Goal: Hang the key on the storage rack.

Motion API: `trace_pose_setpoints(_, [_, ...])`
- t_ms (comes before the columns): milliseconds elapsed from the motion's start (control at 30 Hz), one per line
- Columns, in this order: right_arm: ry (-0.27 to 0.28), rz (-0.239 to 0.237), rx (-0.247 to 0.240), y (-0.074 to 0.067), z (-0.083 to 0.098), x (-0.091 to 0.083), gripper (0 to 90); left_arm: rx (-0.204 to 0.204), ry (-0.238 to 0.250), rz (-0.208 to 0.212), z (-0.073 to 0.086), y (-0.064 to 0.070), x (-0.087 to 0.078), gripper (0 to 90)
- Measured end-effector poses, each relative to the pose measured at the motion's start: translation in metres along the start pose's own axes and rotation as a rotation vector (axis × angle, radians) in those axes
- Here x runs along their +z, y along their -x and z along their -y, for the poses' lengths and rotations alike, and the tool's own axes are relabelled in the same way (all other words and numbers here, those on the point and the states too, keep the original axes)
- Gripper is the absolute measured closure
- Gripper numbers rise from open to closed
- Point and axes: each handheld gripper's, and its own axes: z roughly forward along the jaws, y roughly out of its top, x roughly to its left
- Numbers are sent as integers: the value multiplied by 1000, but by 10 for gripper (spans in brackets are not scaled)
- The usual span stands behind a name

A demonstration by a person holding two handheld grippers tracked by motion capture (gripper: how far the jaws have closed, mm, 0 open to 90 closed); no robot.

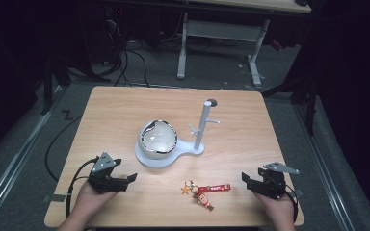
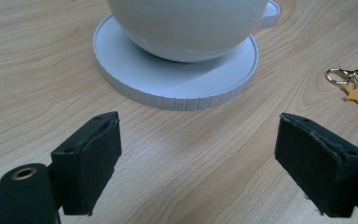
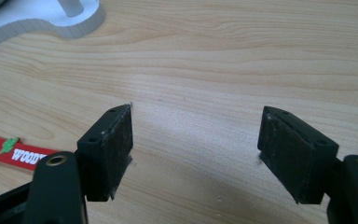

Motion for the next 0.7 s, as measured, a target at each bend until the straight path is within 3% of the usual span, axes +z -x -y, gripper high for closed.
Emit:
trace_pose_setpoints(267, [19, -40, 25, 1, -2, 0, 285, 4, 1, -6, 2, 0, -5, 152])
trace_pose_setpoints(500, [8, -68, -57, -14, -9, 6, 286, -18, 8, -26, 9, -2, -16, 153])
trace_pose_setpoints(600, [-3, -110, -101, -24, -11, 9, 292, -23, 5, -35, 13, -4, -21, 152])
trace_pose_setpoints(633, [-9, -143, -133, -33, -11, 11, 322, -33, 8, -42, 15, -5, -24, 152])
trace_pose_setpoints(667, [-9, -143, -133, -33, -11, 11, 322, -33, 8, -42, 15, -5, -24, 153])
trace_pose_setpoints(700, [-11, -208, -153, -42, -10, 13, 343, -35, 8, -45, 16, -5, -26, 153])
